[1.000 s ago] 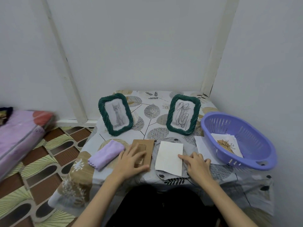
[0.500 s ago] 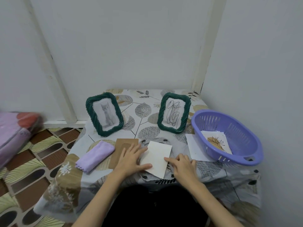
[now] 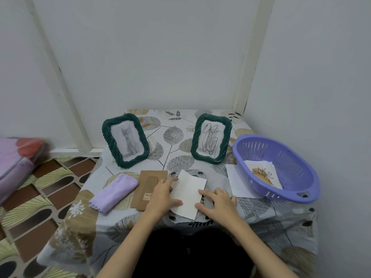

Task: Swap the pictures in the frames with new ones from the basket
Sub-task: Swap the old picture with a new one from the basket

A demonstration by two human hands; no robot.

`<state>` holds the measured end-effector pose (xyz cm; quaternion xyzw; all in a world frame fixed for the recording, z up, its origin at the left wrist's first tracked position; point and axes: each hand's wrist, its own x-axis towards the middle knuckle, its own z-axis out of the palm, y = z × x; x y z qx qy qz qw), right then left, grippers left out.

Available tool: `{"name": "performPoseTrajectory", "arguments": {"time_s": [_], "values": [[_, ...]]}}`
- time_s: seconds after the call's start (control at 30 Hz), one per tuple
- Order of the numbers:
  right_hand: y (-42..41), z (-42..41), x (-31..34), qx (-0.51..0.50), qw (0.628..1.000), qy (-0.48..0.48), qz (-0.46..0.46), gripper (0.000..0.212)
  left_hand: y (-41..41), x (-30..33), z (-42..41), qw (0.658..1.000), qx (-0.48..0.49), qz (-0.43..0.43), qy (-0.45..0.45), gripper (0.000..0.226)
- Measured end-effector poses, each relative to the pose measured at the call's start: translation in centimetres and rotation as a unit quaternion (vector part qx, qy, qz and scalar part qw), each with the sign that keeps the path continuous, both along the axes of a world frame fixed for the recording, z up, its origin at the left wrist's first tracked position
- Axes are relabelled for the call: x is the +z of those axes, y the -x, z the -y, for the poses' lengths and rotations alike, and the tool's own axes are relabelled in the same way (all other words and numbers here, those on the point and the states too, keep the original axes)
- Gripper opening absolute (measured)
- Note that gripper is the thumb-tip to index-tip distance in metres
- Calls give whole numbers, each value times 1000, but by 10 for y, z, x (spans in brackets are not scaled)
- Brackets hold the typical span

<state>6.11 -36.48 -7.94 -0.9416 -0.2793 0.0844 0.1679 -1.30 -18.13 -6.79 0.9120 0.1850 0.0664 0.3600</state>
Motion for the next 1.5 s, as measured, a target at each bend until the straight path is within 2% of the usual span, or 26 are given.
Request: {"name": "performPoseTrajectory", "arguments": {"time_s": [0.07,0.13,0.23,0.3,0.37,0.43,0.5,0.57,0.67,0.83,1.0,1.03,1.1,1.17,1.27,1.4,1.5], "values": [[1,2,8,11,1000,8,6,64,-1,5,-2,999,3,23,43,69],[-6,12,24,9,998,4,57,68,1,16,-4,990,-4,22,140,61],[-27,44,50,-25,969,-41,244,52,0,36,-6,956,-58,19,287,48],[-39,71,60,-50,949,-34,310,50,-5,49,-2,931,-68,36,357,44],[-46,93,65,-57,964,-8,258,47,-18,58,10,905,-61,59,418,45],[-51,108,68,-49,987,-5,150,43,-33,59,27,898,-50,79,429,49],[-56,118,72,-23,996,-54,60,38,-49,54,46,905,-45,80,415,53],[-57,123,74,-6,996,-83,29,36,-63,43,62,927,-33,67,368,55],[-64,132,77,-21,990,-130,41,32,-80,28,77,951,-23,54,305,58],[-80,146,84,-44,971,-234,25,31,-106,10,95,966,-33,50,253,61],[-85,150,87,-38,961,-272,27,36,-131,6,115,979,-120,26,161,67],[-86,150,87,-38,960,-278,27,37,-136,3,118,984,-140,22,108,69],[-86,151,85,-33,959,-281,32,33,-142,-4,122,985,-162,-19,-62,70],[-87,150,83,-32,962,-269,34,30,-142,-8,126,972,-168,-52,-158,66],[-84,146,81,-39,968,-244,44,30,-143,-16,128,965,-188,-60,-175,65],[-74,136,72,-20,977,-199,69,32,-145,-23,126,968,-195,-71,-143,66],[-66,127,63,-3,986,-137,92,34,-148,-24,122,975,-187,-41,-111,48]]}}
